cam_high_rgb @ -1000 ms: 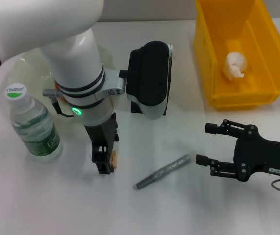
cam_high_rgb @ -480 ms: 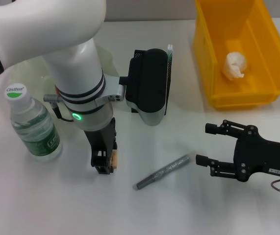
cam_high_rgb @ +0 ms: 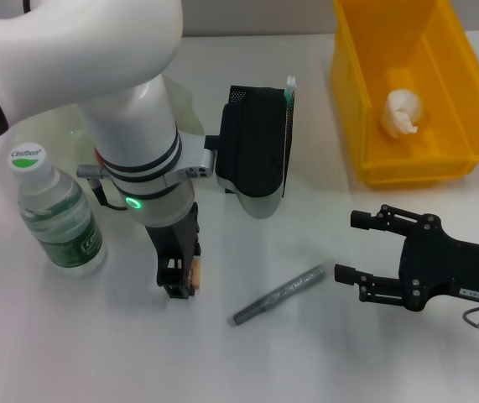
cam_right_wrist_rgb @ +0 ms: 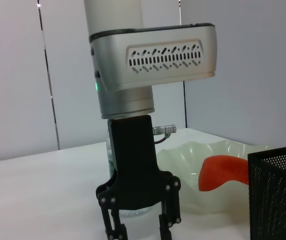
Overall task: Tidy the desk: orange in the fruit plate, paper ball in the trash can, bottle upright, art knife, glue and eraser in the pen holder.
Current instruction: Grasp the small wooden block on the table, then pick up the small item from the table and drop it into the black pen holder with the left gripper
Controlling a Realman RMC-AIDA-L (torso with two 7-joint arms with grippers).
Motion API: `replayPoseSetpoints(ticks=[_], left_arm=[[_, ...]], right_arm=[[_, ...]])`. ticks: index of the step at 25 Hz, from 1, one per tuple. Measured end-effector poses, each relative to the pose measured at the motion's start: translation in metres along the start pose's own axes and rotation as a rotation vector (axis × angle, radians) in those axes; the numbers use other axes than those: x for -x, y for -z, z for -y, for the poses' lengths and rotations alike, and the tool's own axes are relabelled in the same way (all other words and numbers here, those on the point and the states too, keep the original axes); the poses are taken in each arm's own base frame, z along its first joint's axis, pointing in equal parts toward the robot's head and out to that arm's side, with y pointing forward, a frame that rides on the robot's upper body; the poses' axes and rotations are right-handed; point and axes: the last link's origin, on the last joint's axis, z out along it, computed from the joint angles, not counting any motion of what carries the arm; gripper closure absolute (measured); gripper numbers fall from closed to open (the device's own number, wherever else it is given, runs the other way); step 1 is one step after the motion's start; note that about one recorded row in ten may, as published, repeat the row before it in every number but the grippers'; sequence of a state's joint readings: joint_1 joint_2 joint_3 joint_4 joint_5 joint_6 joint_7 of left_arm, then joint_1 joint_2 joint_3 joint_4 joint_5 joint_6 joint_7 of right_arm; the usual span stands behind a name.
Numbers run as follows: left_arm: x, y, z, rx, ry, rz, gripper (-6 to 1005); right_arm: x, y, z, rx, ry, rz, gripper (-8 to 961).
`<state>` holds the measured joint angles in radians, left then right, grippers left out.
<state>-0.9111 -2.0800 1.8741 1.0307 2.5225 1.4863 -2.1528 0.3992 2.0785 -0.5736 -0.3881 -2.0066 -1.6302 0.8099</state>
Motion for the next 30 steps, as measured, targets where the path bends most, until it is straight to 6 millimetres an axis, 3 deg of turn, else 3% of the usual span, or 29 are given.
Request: replayPoseSetpoints(ticks=[16, 30], left_arm=[[0.0023, -0.0038, 0.0007, 0.002, 0.009, 0.002, 569], [0.0024, -0.0041, 0.0007, 0.002, 0.012, 0.003, 580]], right_arm=[[0.0017, 0.0003, 0.0011, 0.003, -0.003, 0.002, 225], [0.0029, -0.0004, 0.0024, 0.005, 0.002, 0.002, 227]])
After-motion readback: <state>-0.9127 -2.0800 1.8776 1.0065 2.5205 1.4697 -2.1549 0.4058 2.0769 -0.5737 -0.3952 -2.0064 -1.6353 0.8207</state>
